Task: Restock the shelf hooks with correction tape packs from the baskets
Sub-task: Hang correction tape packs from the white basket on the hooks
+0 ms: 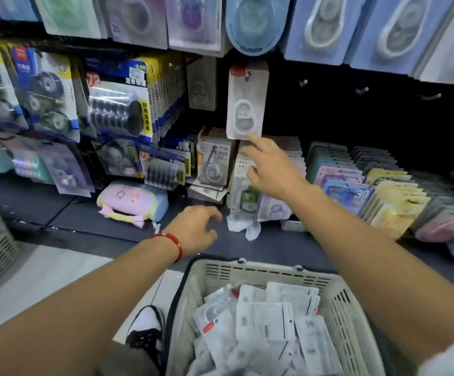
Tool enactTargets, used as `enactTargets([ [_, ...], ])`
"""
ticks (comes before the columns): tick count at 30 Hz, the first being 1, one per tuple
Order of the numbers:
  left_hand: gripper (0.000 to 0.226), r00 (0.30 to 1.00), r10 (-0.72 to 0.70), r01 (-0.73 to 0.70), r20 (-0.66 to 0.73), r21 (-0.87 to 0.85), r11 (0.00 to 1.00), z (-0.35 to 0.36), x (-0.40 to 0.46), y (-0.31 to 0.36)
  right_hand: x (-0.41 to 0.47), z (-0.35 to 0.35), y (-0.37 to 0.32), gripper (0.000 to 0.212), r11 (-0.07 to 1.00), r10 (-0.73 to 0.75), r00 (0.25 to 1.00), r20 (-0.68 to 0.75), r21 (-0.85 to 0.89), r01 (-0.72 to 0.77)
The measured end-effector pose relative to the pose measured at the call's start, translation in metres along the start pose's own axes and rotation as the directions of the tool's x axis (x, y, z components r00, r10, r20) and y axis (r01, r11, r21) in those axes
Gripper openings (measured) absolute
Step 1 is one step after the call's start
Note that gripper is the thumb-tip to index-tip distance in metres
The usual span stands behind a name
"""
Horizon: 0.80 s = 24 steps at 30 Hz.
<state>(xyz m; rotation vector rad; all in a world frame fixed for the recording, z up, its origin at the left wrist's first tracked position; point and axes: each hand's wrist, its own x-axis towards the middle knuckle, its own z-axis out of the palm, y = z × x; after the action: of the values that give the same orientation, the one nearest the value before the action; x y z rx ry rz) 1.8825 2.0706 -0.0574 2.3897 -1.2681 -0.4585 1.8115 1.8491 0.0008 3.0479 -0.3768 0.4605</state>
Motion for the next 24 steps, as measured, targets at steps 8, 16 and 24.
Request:
enactTargets([
  [8,0.041,0.863,0.003,-0.171,0.504,0.287,0.942,0.126,-0.069,-0.009,-0.180,0.081,-0.002,0.035,0.974,0.036,0.675,0.737,0.125,-0.188],
  [16,0.061,0.796,-0.231,0.134,0.559,0.209,0.969,0.235,-0.114,-0.014,-0.336,0.177,-0.036,0.049,0.883,0.028,0.374,0.927,0.153,-0.445],
  [24,0.023,0.870,-0.268,0.240,0.414,0.120,0.963,0.226,-0.112,-0.023,-0.339,0.151,0.003,0.022,0.564,0.211,0.595,0.776,0.401,-0.722],
])
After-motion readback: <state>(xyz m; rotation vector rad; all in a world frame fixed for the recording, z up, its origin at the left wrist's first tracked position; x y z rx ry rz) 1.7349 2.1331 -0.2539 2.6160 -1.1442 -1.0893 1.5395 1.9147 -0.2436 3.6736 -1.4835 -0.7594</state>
